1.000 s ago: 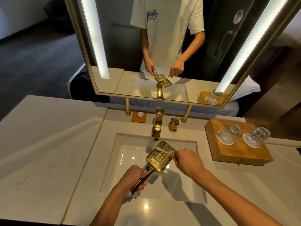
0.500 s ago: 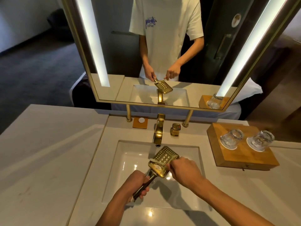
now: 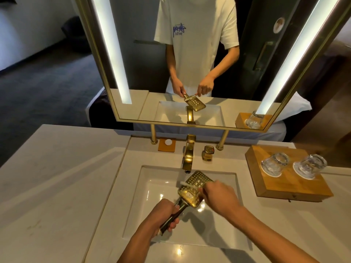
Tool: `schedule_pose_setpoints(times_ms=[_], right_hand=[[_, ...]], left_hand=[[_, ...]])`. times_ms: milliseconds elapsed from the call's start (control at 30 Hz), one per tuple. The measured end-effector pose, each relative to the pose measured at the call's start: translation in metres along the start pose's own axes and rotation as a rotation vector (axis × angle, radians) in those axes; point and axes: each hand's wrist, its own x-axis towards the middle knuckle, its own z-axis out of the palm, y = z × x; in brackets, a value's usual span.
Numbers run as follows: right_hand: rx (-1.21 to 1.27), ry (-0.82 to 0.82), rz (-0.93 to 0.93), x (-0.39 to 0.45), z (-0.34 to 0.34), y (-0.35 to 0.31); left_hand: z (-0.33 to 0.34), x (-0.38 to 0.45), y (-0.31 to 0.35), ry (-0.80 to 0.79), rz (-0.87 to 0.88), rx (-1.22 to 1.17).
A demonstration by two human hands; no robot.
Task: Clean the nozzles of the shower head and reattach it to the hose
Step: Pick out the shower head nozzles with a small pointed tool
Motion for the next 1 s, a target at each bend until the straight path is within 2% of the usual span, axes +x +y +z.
schedule_pose_setpoints(times_ms=[133, 333, 533, 600, 800, 867, 1000], right_hand=[[-0.035, 0.072, 0.118, 0.014, -0.017, 0.018], [-0.011, 0.015, -0.058, -0.01, 0.006, 0.003], [-0.014, 0.039, 0.224, 0.011, -0.012, 0.039], [0.011, 0.064, 0.25, 0.007, -0.007, 0.04], [0.031, 0.039, 0.017, -0.029, 0.033, 0.004], [0.057, 0.043, 0.069, -0.02, 0.025, 0.012], [0.109, 0.036, 0.292, -0.008, 0.006, 0.045]], left_hand=[[-0.003, -0.003, 0.006, -0.008, 0.031, -0.02], [0.0, -0.003, 0.005, 0.001, 0.009, -0.002], [0.006, -0.006, 0.003, -0.003, -0.021, 0.014], [0.007, -0.007, 0.004, -0.006, -0.022, 0.002], [0.006, -0.005, -0.002, 0.0, -0.015, 0.0], [0.006, -0.005, -0.006, -0.011, -0.013, -0.008], [0.006, -0.006, -0.006, -0.024, -0.004, -0.028]])
